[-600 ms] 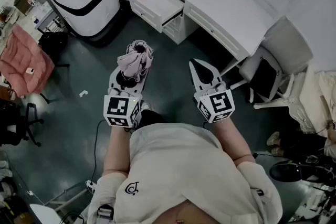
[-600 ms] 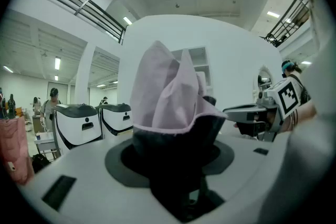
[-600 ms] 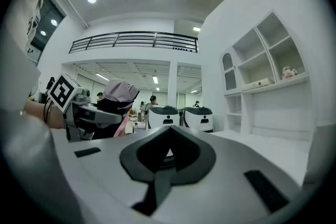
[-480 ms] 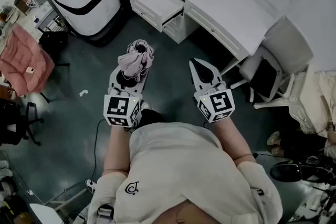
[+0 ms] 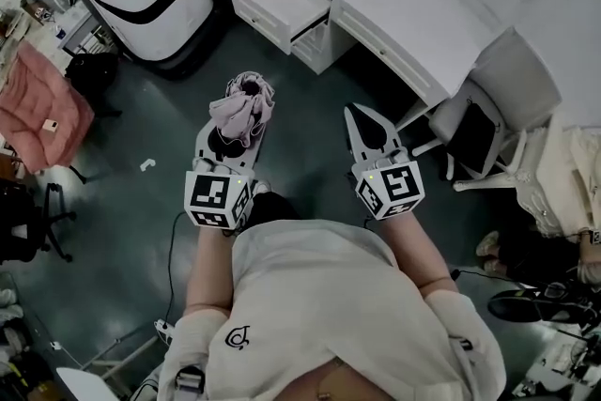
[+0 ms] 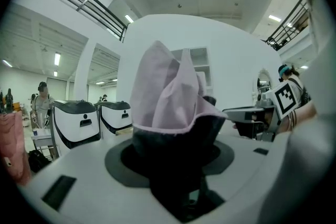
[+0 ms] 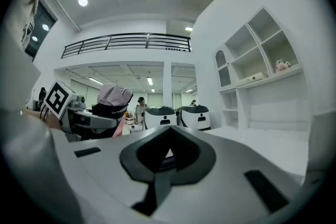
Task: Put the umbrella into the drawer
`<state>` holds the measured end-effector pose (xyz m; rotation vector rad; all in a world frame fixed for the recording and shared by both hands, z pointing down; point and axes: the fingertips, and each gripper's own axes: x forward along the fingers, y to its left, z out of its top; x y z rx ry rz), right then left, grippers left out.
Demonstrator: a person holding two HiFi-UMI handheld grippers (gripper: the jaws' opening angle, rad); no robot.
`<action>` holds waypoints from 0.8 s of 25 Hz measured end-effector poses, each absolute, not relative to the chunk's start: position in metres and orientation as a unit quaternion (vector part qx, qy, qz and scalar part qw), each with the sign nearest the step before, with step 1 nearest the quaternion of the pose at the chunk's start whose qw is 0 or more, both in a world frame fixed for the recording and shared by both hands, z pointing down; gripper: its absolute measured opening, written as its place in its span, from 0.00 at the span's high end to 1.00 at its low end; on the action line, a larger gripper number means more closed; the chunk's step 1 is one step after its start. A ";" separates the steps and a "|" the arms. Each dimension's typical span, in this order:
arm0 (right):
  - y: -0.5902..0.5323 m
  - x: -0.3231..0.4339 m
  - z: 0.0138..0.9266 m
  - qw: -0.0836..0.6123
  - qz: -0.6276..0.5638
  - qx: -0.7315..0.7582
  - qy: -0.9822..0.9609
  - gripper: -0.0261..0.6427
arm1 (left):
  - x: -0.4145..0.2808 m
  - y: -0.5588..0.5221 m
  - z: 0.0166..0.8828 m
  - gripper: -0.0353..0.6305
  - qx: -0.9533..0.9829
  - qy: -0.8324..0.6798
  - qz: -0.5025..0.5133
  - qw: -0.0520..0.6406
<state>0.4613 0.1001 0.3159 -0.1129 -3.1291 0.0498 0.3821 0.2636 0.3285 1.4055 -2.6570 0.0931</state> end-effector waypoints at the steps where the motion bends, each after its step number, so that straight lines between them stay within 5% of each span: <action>1: 0.101 0.457 0.317 0.006 0.016 -0.035 -0.999 0.95 | 0.377 0.264 0.330 0.59 0.467 -0.881 0.030 0.068; 20: 0.167 0.265 0.335 0.056 -0.002 -0.025 -0.998 0.95 | 0.184 0.327 0.341 0.59 0.486 -0.869 0.033 0.092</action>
